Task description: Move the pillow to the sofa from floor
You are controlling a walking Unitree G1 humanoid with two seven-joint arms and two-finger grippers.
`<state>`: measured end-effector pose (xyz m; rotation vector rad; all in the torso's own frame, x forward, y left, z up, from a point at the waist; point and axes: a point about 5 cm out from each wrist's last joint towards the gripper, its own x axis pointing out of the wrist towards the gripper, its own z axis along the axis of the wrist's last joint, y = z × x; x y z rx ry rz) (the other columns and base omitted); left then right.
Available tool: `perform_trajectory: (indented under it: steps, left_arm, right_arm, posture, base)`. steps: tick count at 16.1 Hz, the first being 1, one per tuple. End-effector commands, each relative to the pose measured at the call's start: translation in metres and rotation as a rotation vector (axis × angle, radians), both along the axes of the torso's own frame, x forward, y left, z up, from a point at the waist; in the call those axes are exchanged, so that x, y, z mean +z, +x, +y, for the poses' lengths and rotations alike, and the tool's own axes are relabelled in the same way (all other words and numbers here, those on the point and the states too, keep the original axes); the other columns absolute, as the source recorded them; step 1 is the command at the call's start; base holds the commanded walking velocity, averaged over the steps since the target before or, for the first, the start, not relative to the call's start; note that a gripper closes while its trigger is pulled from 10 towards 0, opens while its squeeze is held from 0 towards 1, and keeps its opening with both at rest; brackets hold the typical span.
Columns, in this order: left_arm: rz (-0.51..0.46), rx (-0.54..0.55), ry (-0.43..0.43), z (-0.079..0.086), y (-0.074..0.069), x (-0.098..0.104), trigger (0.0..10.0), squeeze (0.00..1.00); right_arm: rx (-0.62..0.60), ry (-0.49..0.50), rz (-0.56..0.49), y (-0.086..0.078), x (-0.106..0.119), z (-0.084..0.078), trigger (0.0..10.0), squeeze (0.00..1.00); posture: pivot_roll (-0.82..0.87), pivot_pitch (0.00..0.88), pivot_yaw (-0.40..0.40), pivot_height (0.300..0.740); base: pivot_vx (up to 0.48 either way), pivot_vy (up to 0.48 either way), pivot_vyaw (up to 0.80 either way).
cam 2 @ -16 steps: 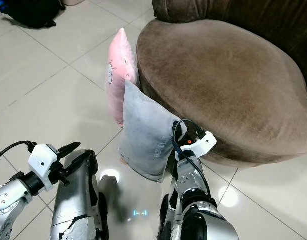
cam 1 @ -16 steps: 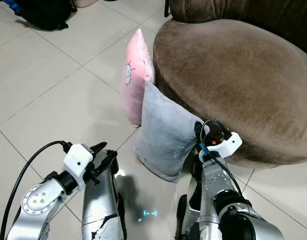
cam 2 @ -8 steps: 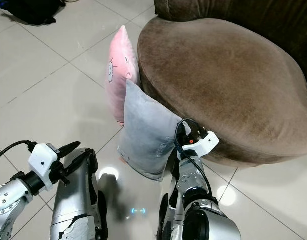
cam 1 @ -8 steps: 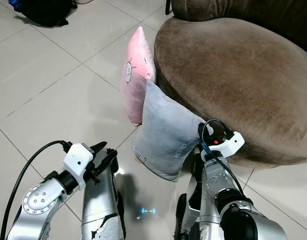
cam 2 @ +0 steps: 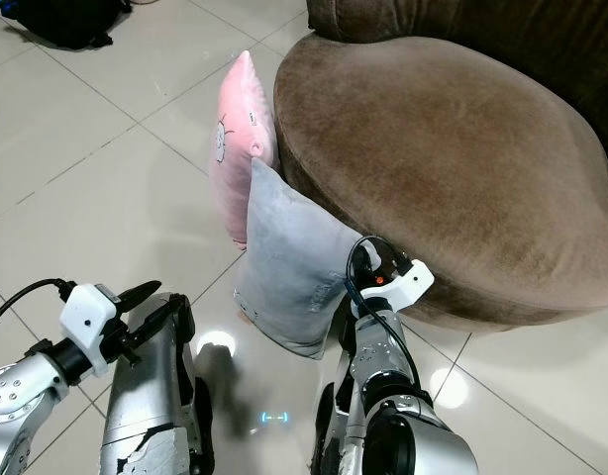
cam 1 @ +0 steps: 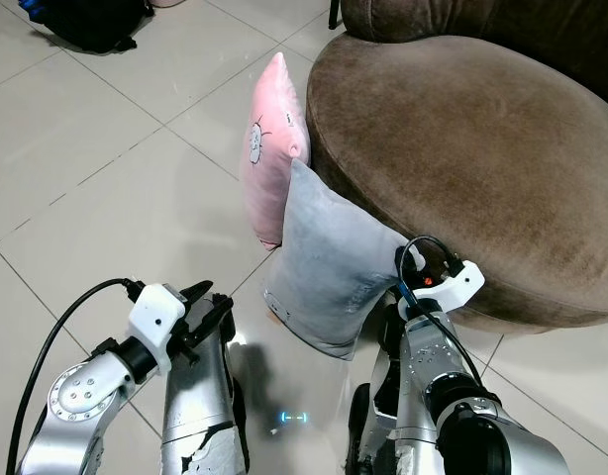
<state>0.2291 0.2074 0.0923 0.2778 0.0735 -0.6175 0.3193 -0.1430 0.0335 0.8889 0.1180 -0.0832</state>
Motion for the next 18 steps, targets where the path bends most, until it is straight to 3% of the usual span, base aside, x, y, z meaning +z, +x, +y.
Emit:
perform_trajectory:
  steps: [1,7,10,11,12,14,15,17,18]
  left_arm:
    - [0.02,-0.017,-0.006,-0.003,-0.003,-0.005,10.0,0.0]
    - [0.023,-0.073,-0.04,-0.017,-0.002,-0.004,10.0,0.0]
    - [-0.003,-0.043,-0.057,-0.023,0.0,-0.003,10.0,0.0]
    - [-0.013,-0.026,-0.069,-0.024,-0.001,-0.004,10.0,0.0]
    - [-0.023,-0.023,-0.096,-0.029,-0.003,-0.003,10.0,0.0]
    - [-0.031,-0.034,-0.113,-0.035,-0.004,-0.003,10.0,0.0]
    - [-0.03,-0.041,-0.136,-0.043,-0.003,-0.005,10.0,0.0]
    - [-0.026,-0.043,-0.147,-0.047,-0.003,-0.007,10.0,0.0]
    - [-0.022,-0.053,-0.159,-0.054,0.0,-0.009,10.0,0.0]
  right_arm:
    - [-0.007,0.002,0.033,-0.006,-0.008,-0.002,0.0,0.0]
    - [0.084,0.021,-0.041,-0.007,-0.005,0.008,0.0,0.0]
    - [0.206,0.043,-0.151,-0.007,0.006,0.021,0.0,0.0]
    - [0.256,0.071,-0.252,-0.008,0.024,0.029,0.0,0.0]
    - [0.233,0.078,-0.384,-0.01,0.067,0.033,0.0,0.0]
    - [0.196,0.122,-0.488,-0.012,0.105,0.031,0.0,0.0]
    - [0.151,0.155,-0.617,-0.011,0.156,0.024,0.0,0.0]
    - [0.123,0.162,-0.663,-0.009,0.176,0.018,0.0,0.0]
    - [0.063,0.173,-0.728,-0.008,0.213,0.003,0.0,0.0]
  posture:
    - [0.34,0.252,-0.04,0.45]
    - [0.32,0.223,-0.057,0.45]
    - [0.29,0.193,-0.084,0.45]
    - [0.26,0.174,-0.1,0.45]
    - [0.23,0.157,-0.108,0.45]
    - [0.2,0.143,-0.108,0.45]
    - [0.17,0.13,-0.103,0.45]
    - [0.16,0.125,-0.1,0.45]
    - [0.13,0.117,-0.096,0.45]
  base:
    - [0.0,0.0,0.0]
    - [0.0,0.0,0.0]
    - [0.0,0.0,0.0]
    - [0.0,0.0,0.0]
    - [0.0,0.0,0.0]
    - [0.0,0.0,0.0]
    - [0.0,0.0,0.0]
    - [0.0,0.0,0.0]
    - [0.0,0.0,0.0]
